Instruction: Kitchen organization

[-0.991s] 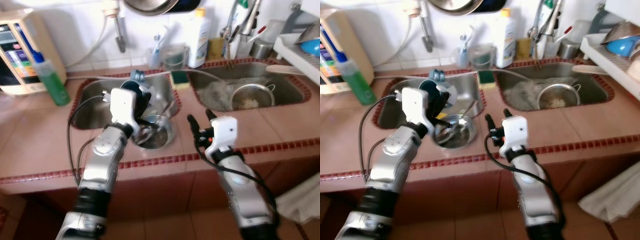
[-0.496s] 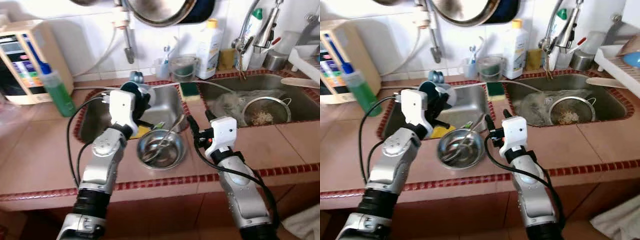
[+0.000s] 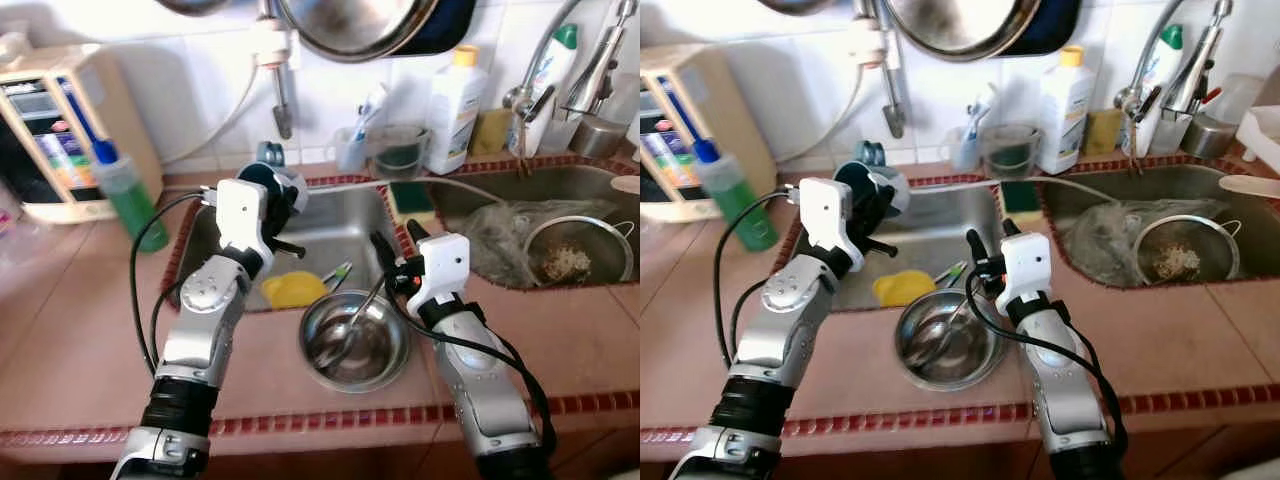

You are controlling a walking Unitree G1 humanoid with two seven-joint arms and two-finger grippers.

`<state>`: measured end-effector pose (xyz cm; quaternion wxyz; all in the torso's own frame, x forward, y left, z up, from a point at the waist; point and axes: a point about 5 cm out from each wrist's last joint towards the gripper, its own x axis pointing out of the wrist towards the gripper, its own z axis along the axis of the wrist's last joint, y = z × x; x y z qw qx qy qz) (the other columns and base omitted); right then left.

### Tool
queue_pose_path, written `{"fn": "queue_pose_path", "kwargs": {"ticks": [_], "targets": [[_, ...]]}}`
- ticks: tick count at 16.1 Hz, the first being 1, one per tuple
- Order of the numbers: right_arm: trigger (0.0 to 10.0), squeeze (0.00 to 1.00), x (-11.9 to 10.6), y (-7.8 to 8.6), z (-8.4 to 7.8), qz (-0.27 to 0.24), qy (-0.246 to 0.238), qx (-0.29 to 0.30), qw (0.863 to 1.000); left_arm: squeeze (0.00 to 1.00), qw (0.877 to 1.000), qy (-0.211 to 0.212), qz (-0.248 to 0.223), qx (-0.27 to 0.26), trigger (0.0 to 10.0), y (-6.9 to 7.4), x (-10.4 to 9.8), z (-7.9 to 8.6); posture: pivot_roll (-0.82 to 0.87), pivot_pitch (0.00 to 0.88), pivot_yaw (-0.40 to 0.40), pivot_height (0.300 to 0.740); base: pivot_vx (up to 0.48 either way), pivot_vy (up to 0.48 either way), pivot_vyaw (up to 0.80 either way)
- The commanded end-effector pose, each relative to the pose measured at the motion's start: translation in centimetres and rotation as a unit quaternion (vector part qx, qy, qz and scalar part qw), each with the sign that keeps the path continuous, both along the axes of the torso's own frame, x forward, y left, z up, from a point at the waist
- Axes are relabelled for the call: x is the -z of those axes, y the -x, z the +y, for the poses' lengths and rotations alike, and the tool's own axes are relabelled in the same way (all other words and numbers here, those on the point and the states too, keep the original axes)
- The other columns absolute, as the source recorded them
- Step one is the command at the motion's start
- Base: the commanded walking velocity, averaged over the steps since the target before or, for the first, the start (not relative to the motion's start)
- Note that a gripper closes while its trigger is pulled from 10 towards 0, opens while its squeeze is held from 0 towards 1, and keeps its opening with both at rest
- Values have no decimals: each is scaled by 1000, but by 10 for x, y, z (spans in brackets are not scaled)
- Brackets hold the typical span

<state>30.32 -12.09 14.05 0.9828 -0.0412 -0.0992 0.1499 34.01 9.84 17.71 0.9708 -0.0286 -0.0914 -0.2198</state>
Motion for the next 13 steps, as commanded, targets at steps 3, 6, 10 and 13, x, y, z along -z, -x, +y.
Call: {"fn": "queue_pose_path", "kwargs": {"ticks": [3,6,10,13], "targets": [[10000,0,0,0,0,12,-11,-7,1000,0,1000,5,-4,13,10000,-1,-8,-5,-187,0,74,740,165,0,0],[10000,1000,2,2,3,27,-29,-29,999,0,1000,-7,15,11,10000,-3,-4,-2,-188,0,73,740,0,0,0],[10000,1000,4,4,3,38,-32,-40,998,0,997,-62,46,-1,10000,-13,3,11,-184,0,69,740,0,0,0],[10000,1000,6,8,6,54,-34,-61,996,0,994,-86,60,-10,10000,-19,4,19,-190,0,71,740,0,0,0]]}}
